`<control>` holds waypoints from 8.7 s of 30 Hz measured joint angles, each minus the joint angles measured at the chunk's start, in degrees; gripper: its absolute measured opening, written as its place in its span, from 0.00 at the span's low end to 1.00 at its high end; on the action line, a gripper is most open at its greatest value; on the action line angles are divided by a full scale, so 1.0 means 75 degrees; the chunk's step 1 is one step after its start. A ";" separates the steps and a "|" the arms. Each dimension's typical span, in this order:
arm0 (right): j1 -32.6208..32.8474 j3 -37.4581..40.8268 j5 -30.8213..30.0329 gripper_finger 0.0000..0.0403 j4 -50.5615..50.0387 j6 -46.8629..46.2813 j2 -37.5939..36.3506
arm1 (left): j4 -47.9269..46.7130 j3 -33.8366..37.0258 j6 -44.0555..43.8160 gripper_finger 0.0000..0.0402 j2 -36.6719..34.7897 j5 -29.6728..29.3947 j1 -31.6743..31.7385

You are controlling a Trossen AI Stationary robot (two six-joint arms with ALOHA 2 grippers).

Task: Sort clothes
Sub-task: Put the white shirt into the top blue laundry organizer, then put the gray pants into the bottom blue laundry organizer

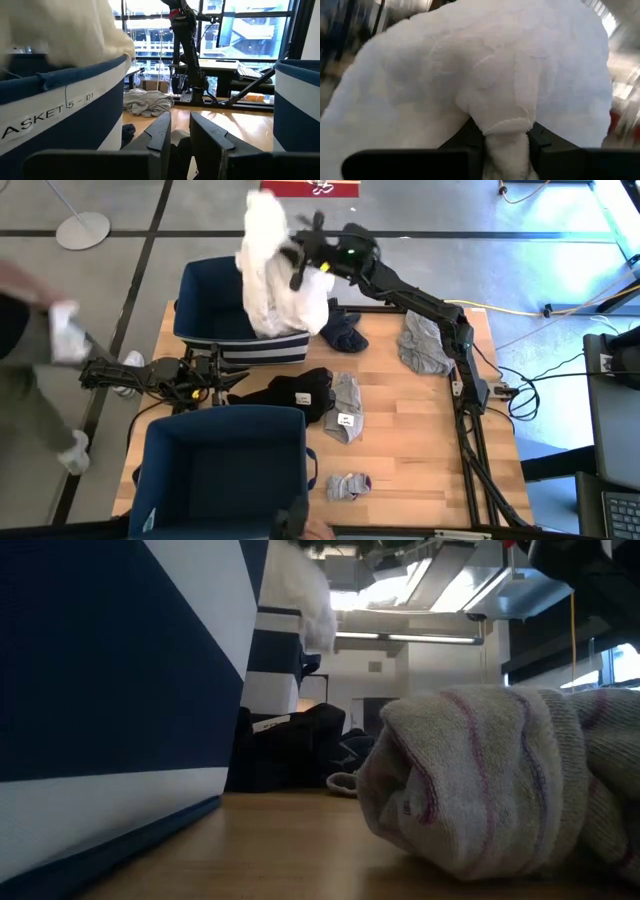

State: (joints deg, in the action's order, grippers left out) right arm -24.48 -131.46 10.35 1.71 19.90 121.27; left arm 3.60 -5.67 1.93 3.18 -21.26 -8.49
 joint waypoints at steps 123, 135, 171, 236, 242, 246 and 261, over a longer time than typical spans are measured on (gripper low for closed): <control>-0.3746 0.9596 -0.3245 0.67 -0.6999 -0.4141 -0.2821 | -0.0219 0.0000 -0.0347 0.15 0.0003 0.0000 0.0000; -0.3577 0.9559 -0.2557 0.66 -0.6958 -0.4013 -0.2240 | -0.0219 0.0000 -0.0401 0.15 0.0003 0.0000 0.0003; -0.0474 0.9602 -0.2915 0.11 -0.6799 -0.3630 -0.2268 | -0.0195 0.0000 -0.0433 0.15 0.0002 0.0001 0.0001; 0.2861 0.5566 -0.2576 0.12 -0.0941 -0.0386 -0.5489 | -0.0207 0.0003 -0.0469 0.15 0.0003 -0.0242 0.0003; 0.2861 0.5569 -0.1666 0.10 -0.0072 -0.0391 -0.5354 | -0.0192 0.0004 -0.0460 0.15 0.0003 -0.0245 0.0002; 0.2863 0.5569 -0.1052 0.10 0.0497 -0.0643 -0.5253 | -0.0192 0.0006 -0.0460 0.15 0.0003 -0.0245 0.0000; 0.3039 0.5364 0.1205 0.10 0.1894 -0.2242 -0.3776 | -0.0219 0.0006 -0.0399 0.15 0.0003 -0.0268 0.0000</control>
State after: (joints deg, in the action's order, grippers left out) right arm -1.69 -91.23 19.39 15.91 3.08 92.95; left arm 1.96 -5.63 -1.06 3.20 -23.27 -8.49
